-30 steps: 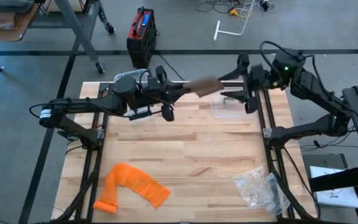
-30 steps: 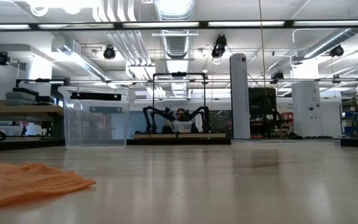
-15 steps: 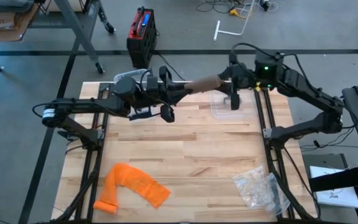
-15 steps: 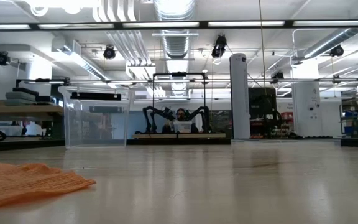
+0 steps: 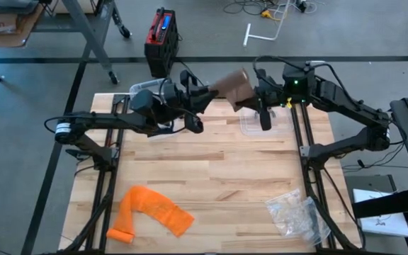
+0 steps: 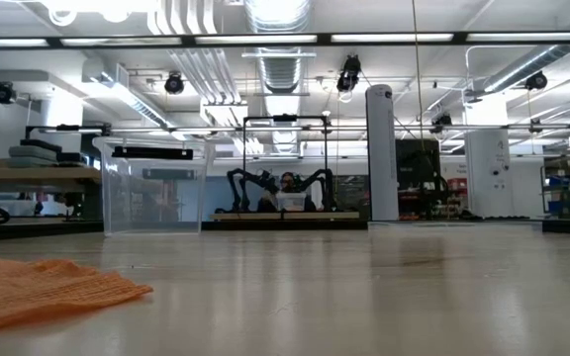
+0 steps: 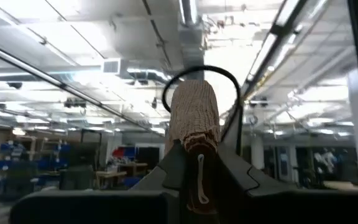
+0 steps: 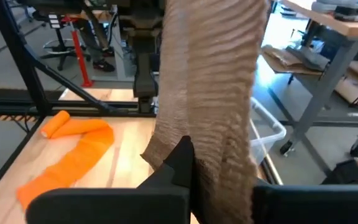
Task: Roll bandage
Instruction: Roll the brown bandage
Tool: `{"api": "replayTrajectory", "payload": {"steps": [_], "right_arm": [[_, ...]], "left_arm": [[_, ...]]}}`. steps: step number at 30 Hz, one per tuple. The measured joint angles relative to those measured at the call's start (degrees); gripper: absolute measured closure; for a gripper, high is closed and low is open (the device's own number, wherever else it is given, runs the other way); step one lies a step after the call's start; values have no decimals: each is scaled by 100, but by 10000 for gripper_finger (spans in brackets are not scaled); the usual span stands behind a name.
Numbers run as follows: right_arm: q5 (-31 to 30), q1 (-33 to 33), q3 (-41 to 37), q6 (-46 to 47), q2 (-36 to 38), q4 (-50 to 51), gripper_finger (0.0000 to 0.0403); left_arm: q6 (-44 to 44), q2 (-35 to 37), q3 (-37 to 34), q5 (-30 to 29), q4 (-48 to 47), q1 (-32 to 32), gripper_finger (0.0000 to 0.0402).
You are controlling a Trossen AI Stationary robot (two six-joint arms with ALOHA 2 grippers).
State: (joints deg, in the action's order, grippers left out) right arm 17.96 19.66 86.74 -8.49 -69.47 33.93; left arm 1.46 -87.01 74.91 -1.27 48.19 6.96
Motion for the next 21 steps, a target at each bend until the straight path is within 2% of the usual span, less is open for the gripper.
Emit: {"api": "replayTrajectory", "payload": {"steps": [6,10,12,17,21], "right_arm": [[-15,-183,-81,340,-4,2,402],[-63,-289,-89,578,61,41,402],[-263,-333,-89,624,182,65,403],[-1198,-353,-87,673,417,315,403],[-1194,-354,-87,755,444,205,403]], "left_arm": [[55,-376,0,-422,761,122,363],[-191,-510,2,-645,766,231,363],[-440,-561,2,-878,769,278,363],[-1234,-683,2,-928,720,304,363],[-1618,-728,7,-933,745,302,363]]}}
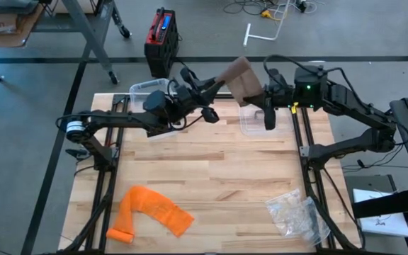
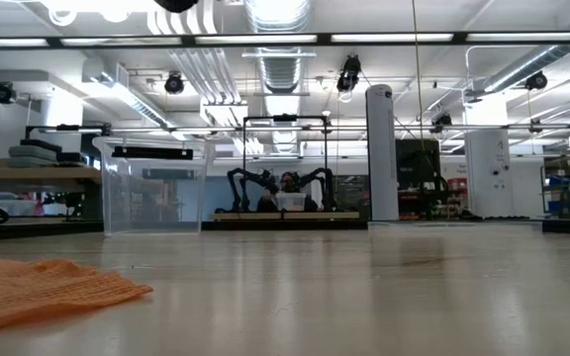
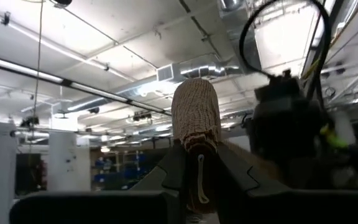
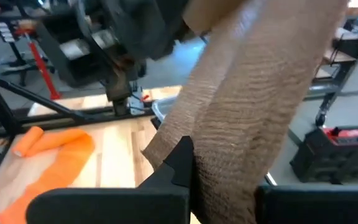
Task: Roll bandage
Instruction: Roll the brown bandage
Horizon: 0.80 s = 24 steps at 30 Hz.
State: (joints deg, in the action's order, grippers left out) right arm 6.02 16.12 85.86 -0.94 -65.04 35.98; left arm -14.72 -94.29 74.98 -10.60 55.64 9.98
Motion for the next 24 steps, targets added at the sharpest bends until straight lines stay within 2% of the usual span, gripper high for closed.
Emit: {"api": "replayTrajectory", "payload": {"steps": [15,24], "right_arm": [[37,-63,2,737,-143,-362,403],[21,-61,2,798,-133,-704,403]], "left_arm": [[-2344,-586,109,-619,-178,-6,364],[-2590,-611,107,-604,-663,-18,363]]}}
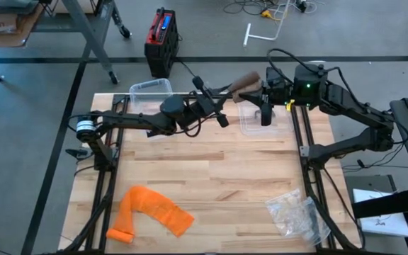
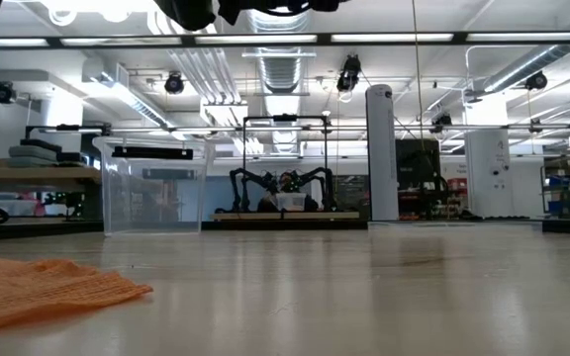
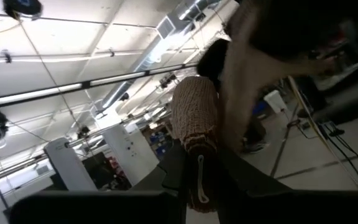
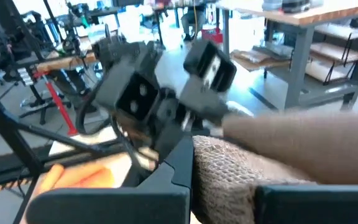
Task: Roll bandage
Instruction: Roll the brown bandage
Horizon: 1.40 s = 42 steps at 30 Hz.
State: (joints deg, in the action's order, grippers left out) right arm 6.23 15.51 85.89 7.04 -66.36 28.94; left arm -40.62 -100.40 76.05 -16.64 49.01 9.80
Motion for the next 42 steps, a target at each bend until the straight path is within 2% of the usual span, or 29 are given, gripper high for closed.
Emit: {"api": "replayTrajectory", "payload": {"steps": [9,14,21,24,34,42], "right_arm": [[-27,2,0,0,-25,-234,403],[-22,2,0,-1,-67,-255,403],[-19,0,9,-95,-175,-121,401],[-20,0,9,-171,-180,0,387],[16,-4,9,-273,-174,118,304],[25,-2,38,-55,-81,102,277]], "left_arm": [[9,0,0,248,-343,-187,363],[294,0,-2,443,-360,-316,363],[485,0,-11,439,-407,-426,363],[578,2,-11,450,-479,-442,363],[727,4,-11,480,-553,-543,363],[734,4,-11,586,-555,-563,363]]}}
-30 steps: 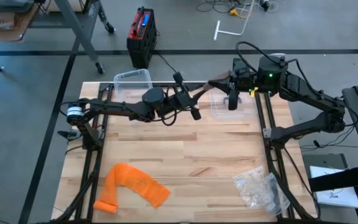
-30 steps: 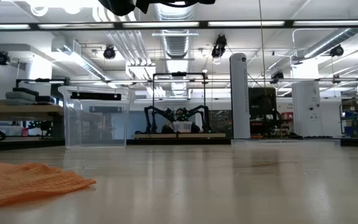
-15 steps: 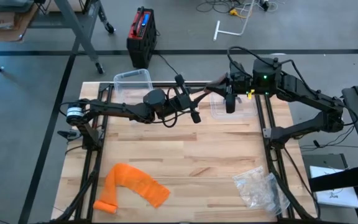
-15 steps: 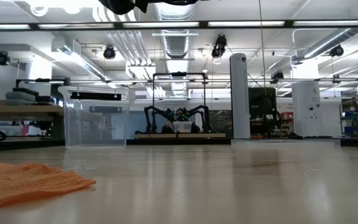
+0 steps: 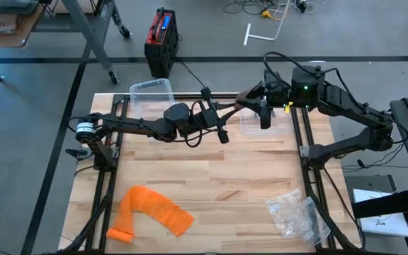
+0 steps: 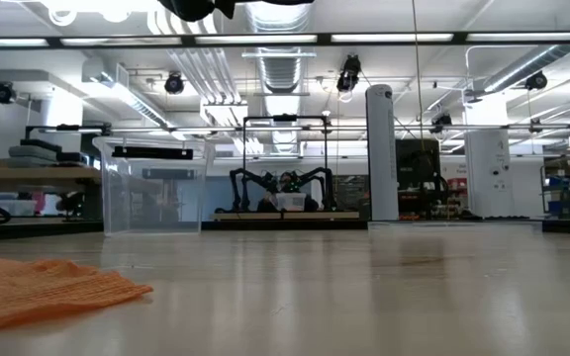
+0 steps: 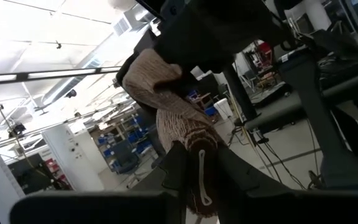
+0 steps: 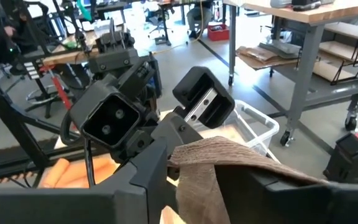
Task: Roll bandage
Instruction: Roll the brown bandage
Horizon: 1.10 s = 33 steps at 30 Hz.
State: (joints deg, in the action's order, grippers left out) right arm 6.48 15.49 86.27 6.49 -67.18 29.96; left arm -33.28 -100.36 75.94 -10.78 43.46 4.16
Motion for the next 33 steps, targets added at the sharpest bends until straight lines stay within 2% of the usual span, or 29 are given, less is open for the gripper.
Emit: {"api": "replayTrajectory", "payload": {"steps": [13,22,27,33], "right_arm": [[-6,2,69,245,-7,122,279],[2,2,69,-25,-7,183,260],[313,4,69,-201,7,186,244],[367,4,69,-658,7,369,227]], "left_arm": [[4,2,0,21,-13,-15,363],[42,4,0,-12,-42,-63,363],[42,5,0,1,-36,-70,363],[42,11,0,-1,-44,-80,363]]}}
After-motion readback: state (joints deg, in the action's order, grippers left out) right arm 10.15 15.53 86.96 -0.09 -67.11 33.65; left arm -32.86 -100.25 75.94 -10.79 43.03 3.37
